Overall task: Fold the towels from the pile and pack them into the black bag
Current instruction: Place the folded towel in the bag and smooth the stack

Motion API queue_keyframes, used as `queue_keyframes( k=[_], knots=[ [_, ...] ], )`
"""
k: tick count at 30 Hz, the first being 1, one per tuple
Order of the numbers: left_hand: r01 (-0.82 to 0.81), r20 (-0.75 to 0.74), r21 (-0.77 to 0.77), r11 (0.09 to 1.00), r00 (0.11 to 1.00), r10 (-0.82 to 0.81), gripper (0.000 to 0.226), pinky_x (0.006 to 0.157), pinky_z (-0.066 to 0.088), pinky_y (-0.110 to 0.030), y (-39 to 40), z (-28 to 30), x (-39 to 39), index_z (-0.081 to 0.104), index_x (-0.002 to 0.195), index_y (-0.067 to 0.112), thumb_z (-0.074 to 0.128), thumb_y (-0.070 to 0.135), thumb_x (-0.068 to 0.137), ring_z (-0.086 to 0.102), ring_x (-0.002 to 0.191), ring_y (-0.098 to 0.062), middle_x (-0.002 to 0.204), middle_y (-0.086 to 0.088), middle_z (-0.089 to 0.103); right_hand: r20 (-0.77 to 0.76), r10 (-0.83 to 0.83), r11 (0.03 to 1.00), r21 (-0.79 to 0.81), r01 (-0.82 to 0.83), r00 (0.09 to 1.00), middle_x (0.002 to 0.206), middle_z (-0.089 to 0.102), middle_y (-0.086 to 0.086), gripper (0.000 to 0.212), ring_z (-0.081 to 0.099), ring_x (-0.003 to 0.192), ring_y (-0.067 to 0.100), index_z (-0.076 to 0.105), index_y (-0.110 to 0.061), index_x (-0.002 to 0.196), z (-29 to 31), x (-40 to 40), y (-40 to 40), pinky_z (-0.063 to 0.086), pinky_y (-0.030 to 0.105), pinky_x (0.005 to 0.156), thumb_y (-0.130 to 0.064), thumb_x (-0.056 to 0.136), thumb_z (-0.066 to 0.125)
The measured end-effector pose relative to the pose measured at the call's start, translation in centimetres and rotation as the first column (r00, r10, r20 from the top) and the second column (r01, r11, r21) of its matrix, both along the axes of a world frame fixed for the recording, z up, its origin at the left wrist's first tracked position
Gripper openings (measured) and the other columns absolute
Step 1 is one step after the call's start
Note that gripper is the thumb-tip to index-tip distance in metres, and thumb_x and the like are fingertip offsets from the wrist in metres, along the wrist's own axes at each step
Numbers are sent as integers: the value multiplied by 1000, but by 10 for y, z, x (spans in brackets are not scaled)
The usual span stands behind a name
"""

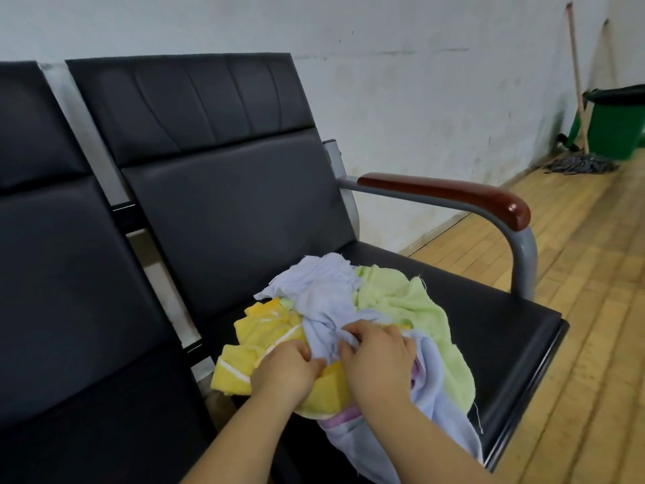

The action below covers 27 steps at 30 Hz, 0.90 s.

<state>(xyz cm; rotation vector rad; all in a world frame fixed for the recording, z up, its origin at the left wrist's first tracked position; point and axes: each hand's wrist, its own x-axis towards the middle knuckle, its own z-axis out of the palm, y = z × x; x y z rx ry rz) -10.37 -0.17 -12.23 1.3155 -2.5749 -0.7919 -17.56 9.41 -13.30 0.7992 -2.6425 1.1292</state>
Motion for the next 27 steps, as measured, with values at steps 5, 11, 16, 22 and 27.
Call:
queue_keyframes(
  k=[5,11,16,22,27],
  knots=[
    [1,-529,256,967,837,139,19,65,41,-26,-5,30,-1,55,82,13,54,25,96,53,73,-16,74,1,55,-7,32,920,-390,-32,999,63,58,-13,11,55,71,17,68,-29,73,3,3,3,38,31,67,-33,78,59],
    [344,-805,582,737,370,463,37,92,49,-36,-4,91,18,58,120,2,36,27,103,64,107,-23,115,-14,67,194,243,837,-537,-104,950,71,60,-10,23,57,69,2,45,-36,74,22,19,12,42,14,64,-34,91,62],
    [471,-687,726,502,527,500,42,75,59,-38,20,107,48,63,111,0,35,30,101,70,93,-26,107,-19,70,518,688,474,-851,226,508,111,67,-3,28,66,102,17,59,-22,113,37,31,4,59,35,73,-40,91,58],
    [171,-566,765,621,640,520,33,76,54,-33,36,87,72,69,92,-3,49,22,97,70,80,-25,96,-20,72,448,872,388,-877,283,195,109,69,14,35,70,93,21,59,-5,123,45,49,-2,57,28,73,6,91,49],
    [193,-480,865,464,590,649,59,92,47,-43,21,91,102,69,106,4,50,57,89,64,101,-32,102,-21,71,403,844,522,-768,-370,354,115,68,-6,49,63,107,9,61,-40,113,60,91,2,48,24,94,-4,82,49]
  ],
)
